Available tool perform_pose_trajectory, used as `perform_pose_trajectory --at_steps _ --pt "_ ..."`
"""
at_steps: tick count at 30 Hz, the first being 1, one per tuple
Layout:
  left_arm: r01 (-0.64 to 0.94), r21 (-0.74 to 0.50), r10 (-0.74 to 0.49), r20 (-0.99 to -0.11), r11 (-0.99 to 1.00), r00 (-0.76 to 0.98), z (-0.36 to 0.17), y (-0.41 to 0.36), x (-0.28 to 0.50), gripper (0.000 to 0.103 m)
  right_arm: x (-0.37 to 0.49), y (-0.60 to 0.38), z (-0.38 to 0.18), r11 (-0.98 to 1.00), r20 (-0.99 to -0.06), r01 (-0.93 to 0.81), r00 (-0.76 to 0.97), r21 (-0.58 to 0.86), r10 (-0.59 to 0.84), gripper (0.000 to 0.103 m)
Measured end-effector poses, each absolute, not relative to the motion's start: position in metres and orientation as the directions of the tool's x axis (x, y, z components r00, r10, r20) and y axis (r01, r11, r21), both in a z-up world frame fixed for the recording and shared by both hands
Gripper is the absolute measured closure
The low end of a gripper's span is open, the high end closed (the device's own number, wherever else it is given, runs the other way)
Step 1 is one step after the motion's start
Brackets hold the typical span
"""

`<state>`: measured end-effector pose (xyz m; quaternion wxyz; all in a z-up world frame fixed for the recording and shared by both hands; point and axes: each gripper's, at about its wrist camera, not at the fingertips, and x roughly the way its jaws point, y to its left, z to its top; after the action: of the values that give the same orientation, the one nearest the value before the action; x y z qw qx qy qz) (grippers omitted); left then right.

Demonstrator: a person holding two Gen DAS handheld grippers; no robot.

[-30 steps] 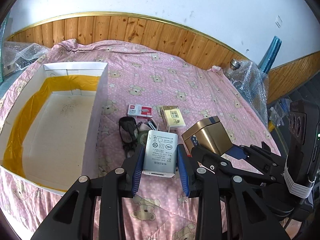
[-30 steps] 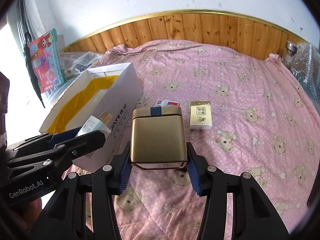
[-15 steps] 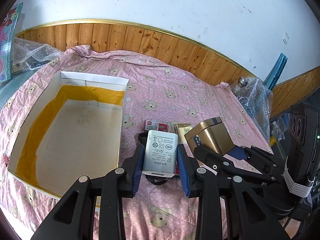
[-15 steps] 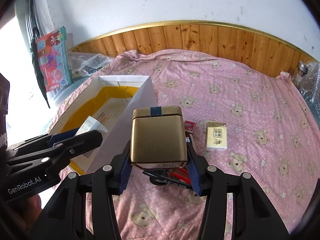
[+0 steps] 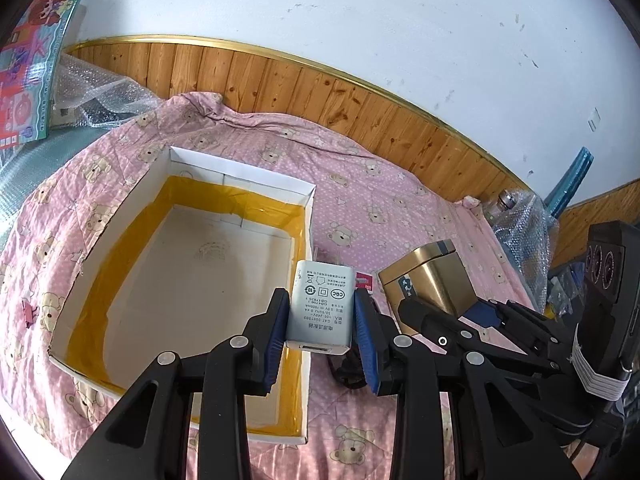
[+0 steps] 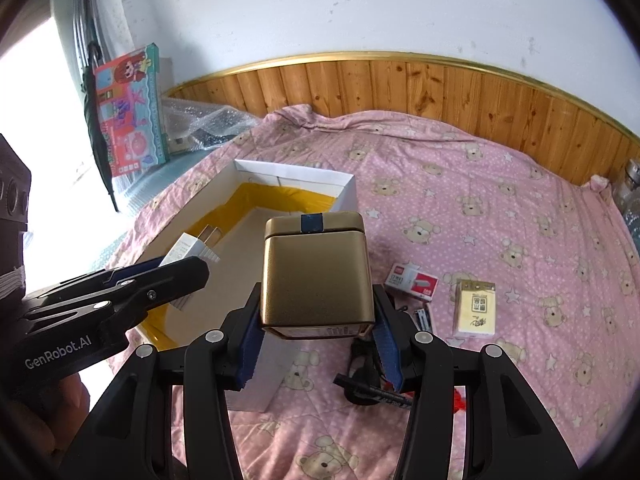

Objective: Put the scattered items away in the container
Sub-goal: 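Carry the gold tin with the right gripper while the left carries the charger to the box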

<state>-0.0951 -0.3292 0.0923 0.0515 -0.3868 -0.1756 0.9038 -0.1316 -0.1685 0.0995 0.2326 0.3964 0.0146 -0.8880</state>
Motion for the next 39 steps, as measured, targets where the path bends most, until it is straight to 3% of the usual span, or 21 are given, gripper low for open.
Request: perform_pose_trajectory --at_steps 39 --pt "0.214 -0.362 0.156 -0.763 -0.907 -0.627 0.048 -0.429 -0.157 0.069 -0.203 -0.281 0.084 -0.83 -0.759 0.541 -0.483 0.133 -0.436 0.051"
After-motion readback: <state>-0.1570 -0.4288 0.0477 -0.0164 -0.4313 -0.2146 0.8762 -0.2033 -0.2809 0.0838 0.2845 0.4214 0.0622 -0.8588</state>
